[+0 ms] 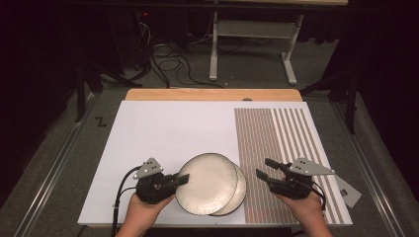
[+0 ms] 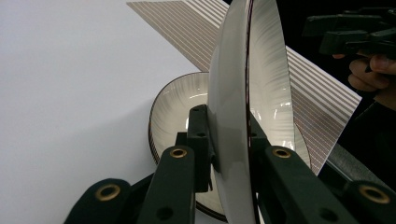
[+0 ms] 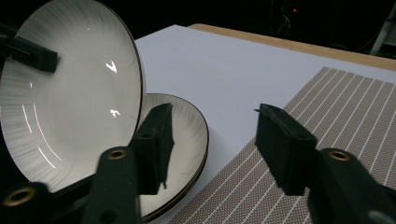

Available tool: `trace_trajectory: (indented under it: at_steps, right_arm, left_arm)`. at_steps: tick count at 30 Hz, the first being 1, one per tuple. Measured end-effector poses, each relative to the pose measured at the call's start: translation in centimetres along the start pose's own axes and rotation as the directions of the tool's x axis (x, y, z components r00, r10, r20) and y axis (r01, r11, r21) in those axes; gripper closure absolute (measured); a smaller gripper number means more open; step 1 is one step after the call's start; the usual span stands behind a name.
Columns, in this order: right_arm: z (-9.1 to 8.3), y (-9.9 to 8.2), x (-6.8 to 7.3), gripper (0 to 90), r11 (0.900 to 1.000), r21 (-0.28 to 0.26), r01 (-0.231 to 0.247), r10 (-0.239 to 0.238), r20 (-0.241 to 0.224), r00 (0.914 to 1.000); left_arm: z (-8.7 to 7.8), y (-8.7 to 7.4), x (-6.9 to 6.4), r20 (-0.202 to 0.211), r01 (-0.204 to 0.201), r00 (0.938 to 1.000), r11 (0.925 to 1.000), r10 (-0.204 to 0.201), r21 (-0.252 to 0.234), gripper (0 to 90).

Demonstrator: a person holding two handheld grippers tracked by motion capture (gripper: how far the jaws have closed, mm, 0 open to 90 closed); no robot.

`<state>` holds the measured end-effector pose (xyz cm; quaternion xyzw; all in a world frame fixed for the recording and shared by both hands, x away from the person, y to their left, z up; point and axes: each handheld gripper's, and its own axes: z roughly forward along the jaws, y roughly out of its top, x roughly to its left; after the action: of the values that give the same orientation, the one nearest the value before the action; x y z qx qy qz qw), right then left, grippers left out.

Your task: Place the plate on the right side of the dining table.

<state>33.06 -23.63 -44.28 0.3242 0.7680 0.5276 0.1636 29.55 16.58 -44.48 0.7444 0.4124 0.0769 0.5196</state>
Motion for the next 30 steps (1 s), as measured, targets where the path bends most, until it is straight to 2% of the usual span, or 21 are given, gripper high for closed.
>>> trace_trajectory:
  at_steps: [4,8,14,19,27,30]
  right_arm:
    - [-0.6,-0.2,-0.4,26.0,0.9997,-0.023,-0.01,0.011,0.019,0.9998]
    - [-1.3,-0.3,-0.7,15.3,0.9988,-0.047,-0.016,0.018,0.043,0.9989]
    - [-1.8,-0.6,-0.9,0.6,0.9989,-0.043,-0.017,0.02,0.05,0.9986]
    - [-1.8,-0.7,-0.7,0.1,0.9986,-0.053,-0.006,0.01,0.075,0.9971]
    - [-1.4,-0.6,-0.3,0.1,0.9987,-0.05,0.006,-0.002,0.072,0.9974]
    - [-0.7,-0.5,0.1,0.1,0.9992,-0.038,0.01,-0.008,0.058,0.9983]
  left_arm:
    - [0.0,0.0,-0.1,-0.001,-0.009,1.0,0.9999,0.009,-0.005,79.6]
    - [0.0,0.0,-0.1,0.001,-0.013,0.9999,0.9999,0.013,-0.006,79.6]
    - [0.0,-0.1,-0.2,0.004,-0.024,0.9997,0.9996,0.024,-0.016,79.5]
    - [0.0,-0.1,-0.2,0.005,-0.027,0.9996,0.9995,0.027,-0.016,79.5]
    - [0.0,0.0,-0.2,0.008,-0.036,0.9993,0.9992,0.036,-0.019,79.5]
    - [0.0,0.0,-0.1,0.009,-0.038,0.9992,0.9991,0.038,-0.019,79.4]
